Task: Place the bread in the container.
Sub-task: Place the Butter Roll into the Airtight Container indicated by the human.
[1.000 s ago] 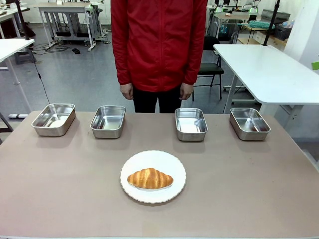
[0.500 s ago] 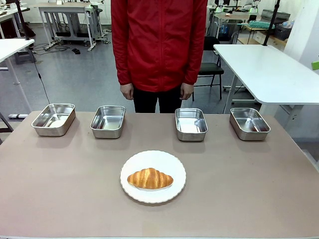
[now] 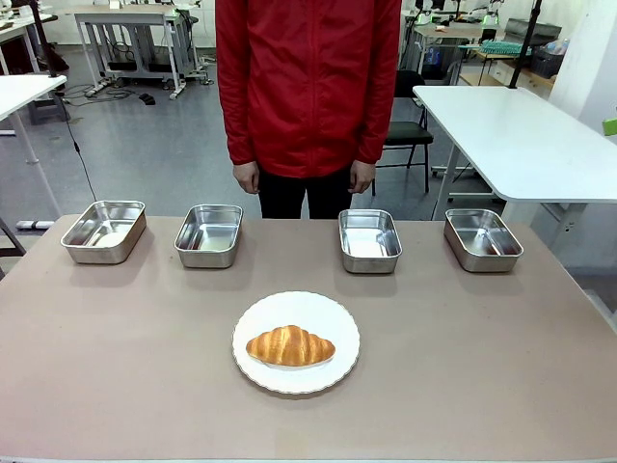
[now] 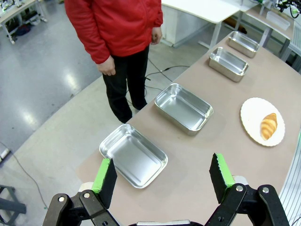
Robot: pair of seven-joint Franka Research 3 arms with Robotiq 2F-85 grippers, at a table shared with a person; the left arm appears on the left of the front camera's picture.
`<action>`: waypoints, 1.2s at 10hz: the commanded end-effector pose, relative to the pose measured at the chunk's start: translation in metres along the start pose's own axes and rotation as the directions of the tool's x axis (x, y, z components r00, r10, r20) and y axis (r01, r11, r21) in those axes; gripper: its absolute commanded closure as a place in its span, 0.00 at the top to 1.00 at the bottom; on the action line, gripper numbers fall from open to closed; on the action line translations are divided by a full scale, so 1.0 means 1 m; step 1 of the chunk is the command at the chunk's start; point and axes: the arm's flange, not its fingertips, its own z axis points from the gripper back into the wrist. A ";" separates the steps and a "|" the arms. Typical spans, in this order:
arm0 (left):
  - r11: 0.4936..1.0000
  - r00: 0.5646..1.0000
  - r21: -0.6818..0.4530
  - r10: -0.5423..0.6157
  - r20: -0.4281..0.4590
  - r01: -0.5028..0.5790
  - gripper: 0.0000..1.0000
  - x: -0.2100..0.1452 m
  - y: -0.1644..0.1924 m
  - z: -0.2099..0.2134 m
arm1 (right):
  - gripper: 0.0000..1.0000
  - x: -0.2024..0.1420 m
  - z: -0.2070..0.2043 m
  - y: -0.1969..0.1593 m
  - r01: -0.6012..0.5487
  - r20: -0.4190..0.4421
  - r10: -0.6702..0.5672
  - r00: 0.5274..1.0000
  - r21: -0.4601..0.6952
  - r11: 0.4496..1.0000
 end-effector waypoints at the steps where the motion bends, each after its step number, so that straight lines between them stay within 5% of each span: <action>1: 1.000 1.000 0.001 0.000 0.003 0.000 1.00 0.000 -0.001 0.001 | 1.00 0.001 -0.001 0.000 -0.003 0.011 0.003 1.000 0.005 1.000; 12: 1.000 1.000 0.001 0.000 0.003 0.000 1.00 0.000 -0.001 0.001 | 1.00 0.001 -0.001 0.000 -0.003 0.011 0.003 1.000 0.005 1.000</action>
